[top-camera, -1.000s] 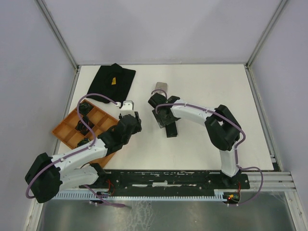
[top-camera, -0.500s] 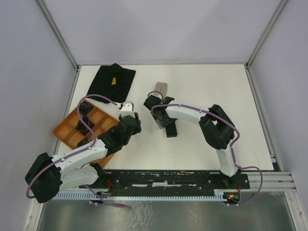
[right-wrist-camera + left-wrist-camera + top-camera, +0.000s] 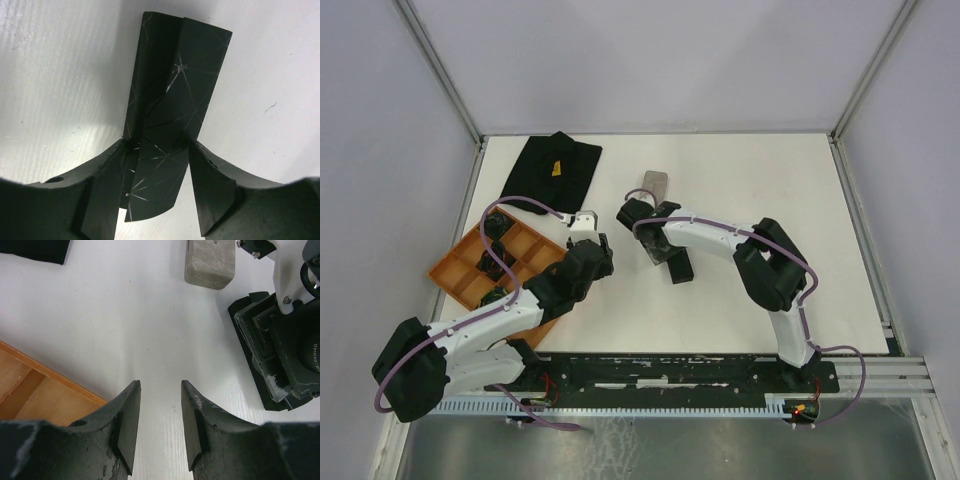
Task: Organize the sunglasses
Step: Move the sunglasses case at the center of the board.
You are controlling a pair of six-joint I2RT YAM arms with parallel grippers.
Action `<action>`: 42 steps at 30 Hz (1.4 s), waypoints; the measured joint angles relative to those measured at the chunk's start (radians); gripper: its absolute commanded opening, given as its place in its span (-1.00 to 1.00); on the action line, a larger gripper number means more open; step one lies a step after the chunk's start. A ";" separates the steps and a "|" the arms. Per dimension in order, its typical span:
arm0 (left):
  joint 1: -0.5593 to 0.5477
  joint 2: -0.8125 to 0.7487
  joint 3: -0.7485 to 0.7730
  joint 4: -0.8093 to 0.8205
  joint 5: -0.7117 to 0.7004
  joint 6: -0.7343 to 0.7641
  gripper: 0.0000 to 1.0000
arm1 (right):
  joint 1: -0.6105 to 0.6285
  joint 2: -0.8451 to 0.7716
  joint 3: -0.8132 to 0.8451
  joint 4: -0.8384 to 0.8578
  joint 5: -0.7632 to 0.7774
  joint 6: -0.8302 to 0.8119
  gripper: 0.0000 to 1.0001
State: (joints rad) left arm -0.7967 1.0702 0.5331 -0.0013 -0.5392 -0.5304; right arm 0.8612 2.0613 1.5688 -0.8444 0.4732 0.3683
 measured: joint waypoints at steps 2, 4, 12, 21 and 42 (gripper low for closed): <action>0.001 0.000 0.000 0.002 0.001 0.000 -0.09 | 0.000 0.000 -0.006 0.007 0.004 -0.005 0.41; 0.001 0.000 0.000 0.004 0.004 0.000 -0.09 | 0.000 -0.003 -0.023 0.021 0.004 -0.009 0.50; 0.003 0.000 0.000 0.004 0.019 0.000 -0.09 | 0.000 -0.087 -0.086 0.066 -0.005 -0.031 0.77; 0.003 0.000 0.000 0.004 0.021 0.000 -0.09 | -0.007 -0.051 -0.030 0.061 -0.002 -0.045 0.81; 0.003 0.000 0.000 0.004 0.021 0.000 -0.09 | -0.047 0.018 -0.025 0.050 -0.057 -0.043 0.25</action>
State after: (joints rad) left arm -0.7933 1.0702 0.5327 0.0025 -0.5179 -0.5301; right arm 0.8143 2.0792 1.5436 -0.7940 0.4160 0.3252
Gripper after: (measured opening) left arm 0.455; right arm 0.691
